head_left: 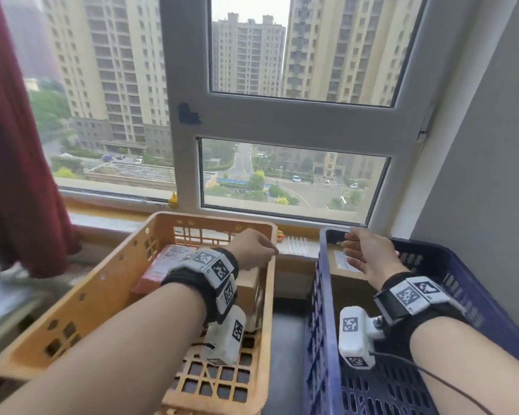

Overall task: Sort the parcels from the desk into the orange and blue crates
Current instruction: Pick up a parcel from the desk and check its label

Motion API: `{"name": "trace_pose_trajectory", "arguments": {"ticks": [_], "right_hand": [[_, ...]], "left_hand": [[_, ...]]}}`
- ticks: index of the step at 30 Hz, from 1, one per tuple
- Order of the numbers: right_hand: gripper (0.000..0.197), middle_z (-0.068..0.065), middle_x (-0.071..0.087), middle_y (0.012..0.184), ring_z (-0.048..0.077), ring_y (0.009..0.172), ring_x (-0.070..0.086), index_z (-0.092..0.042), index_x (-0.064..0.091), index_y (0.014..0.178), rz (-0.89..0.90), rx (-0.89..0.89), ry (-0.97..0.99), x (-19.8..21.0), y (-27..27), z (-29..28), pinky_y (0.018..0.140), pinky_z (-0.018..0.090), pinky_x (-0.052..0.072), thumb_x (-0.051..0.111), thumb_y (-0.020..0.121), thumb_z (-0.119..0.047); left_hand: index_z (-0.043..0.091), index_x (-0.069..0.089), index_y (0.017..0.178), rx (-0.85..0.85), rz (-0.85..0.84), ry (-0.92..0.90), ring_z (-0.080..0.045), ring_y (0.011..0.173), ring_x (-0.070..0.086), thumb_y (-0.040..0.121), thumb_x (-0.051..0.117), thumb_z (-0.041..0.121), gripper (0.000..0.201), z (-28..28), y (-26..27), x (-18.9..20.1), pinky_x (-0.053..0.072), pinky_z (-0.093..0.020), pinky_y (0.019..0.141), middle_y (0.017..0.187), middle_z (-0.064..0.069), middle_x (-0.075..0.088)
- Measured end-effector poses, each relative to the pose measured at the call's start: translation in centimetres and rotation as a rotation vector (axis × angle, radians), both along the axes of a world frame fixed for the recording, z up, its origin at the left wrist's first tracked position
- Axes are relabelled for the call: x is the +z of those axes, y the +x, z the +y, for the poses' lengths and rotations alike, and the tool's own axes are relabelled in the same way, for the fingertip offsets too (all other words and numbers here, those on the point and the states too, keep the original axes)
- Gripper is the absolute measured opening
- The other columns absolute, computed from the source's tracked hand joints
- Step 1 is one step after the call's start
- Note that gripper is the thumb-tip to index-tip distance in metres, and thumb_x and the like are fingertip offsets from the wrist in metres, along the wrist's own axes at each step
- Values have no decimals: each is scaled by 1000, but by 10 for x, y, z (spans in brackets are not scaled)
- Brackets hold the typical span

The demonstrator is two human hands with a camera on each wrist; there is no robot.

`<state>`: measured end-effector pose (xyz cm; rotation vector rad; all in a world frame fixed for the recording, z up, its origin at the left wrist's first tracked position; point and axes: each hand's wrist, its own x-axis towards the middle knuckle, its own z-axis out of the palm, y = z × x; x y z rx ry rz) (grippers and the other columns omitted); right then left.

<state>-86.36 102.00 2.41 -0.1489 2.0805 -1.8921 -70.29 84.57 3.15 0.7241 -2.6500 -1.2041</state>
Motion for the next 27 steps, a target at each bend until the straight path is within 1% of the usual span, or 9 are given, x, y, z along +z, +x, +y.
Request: {"name": "trace_pose_trajectory", "arguments": {"ticks": [2,5,9,13,16,20,23,25,27], "right_hand": [[18,6,62,76,15,64,57,-7,65,92,-17,53,-22,4,28,-28,60,25,47,56,97,-22],[18,5,60,76,16,65,55,-10,62,84,-33,152,-61,9,81,-77,60,26,45,56,97,-21],[19,3,59,72,15,61,53,-10,63,82,-41,268,-60,10,139,-123,57,25,44,56,97,-19],[19,7,61,81,17,68,56,-9,65,87,-48,369,-26,8,204,-171,60,26,46,56,98,-22],[21,8,61,84,18,71,56,-8,63,90,-46,447,-12,8,253,-203,62,27,47,54,100,-23],[21,9,62,82,19,71,58,-6,64,90,-72,535,-24,0,316,-238,62,27,47,55,99,-23],[18,6,60,76,15,65,56,-7,62,92,-141,584,-45,-9,359,-261,60,25,47,55,99,-21],[17,3,52,71,13,61,50,-9,60,88,-200,621,-78,-15,390,-276,60,22,43,53,100,-19],[15,2,51,69,13,58,50,-10,59,88,-225,658,-92,-21,420,-290,57,21,44,54,99,-18]], "left_hand": [[9,71,109,72,15,42,-14,82,64,97,54,21,23,-18,30,0,56,-28,73,94,-3,68],[7,70,107,184,56,85,-13,76,63,98,53,20,23,-49,84,5,53,-25,68,90,-4,69],[7,69,107,278,82,113,-16,79,63,98,51,19,23,-73,138,6,53,-27,70,98,-9,71],[10,70,105,372,95,113,-16,81,66,97,53,18,20,-100,205,-1,57,-33,79,92,-6,71],[9,72,98,440,115,116,-16,75,65,95,54,14,19,-121,258,-3,54,-27,65,90,-8,72],[16,70,77,541,176,153,-18,73,68,92,53,7,24,-145,331,-9,56,-28,66,84,-6,72],[11,70,80,647,241,196,-15,64,63,90,48,0,27,-157,382,-20,49,-19,56,76,-9,69],[9,67,82,706,261,237,-11,58,58,90,42,-3,29,-164,414,-27,44,-14,48,72,-7,65],[9,64,80,767,278,286,-8,53,56,91,41,-4,29,-170,443,-34,44,-14,46,69,-4,62]]}}
